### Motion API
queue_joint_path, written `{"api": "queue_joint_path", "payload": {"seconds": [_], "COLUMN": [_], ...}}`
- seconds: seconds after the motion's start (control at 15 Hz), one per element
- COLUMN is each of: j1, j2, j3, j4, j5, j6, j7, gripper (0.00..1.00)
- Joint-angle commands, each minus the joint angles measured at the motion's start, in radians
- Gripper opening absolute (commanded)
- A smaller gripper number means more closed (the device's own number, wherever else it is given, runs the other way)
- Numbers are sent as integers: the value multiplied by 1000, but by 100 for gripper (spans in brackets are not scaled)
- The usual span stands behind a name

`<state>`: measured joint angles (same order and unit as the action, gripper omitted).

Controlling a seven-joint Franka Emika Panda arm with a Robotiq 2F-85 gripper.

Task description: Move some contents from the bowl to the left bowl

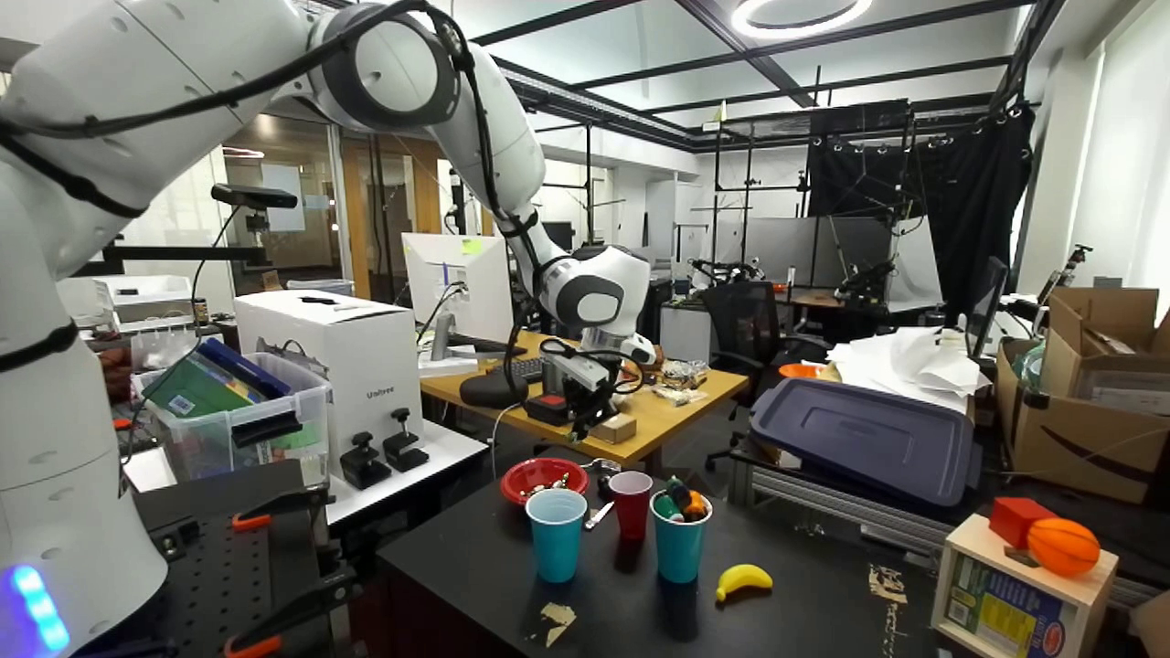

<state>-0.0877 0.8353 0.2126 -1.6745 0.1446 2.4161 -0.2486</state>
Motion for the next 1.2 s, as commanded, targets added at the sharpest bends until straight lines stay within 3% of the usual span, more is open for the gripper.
{"api": "queue_joint_path", "payload": {"seconds": [0.0, 1.13], "j1": [-2, 117], "j2": [-88, -186], "j3": [-10, -147], "j4": [-103, -194], "j5": [27, -17], "j6": [49, -71], "j7": [11, 286], "gripper": [3, 3]}}
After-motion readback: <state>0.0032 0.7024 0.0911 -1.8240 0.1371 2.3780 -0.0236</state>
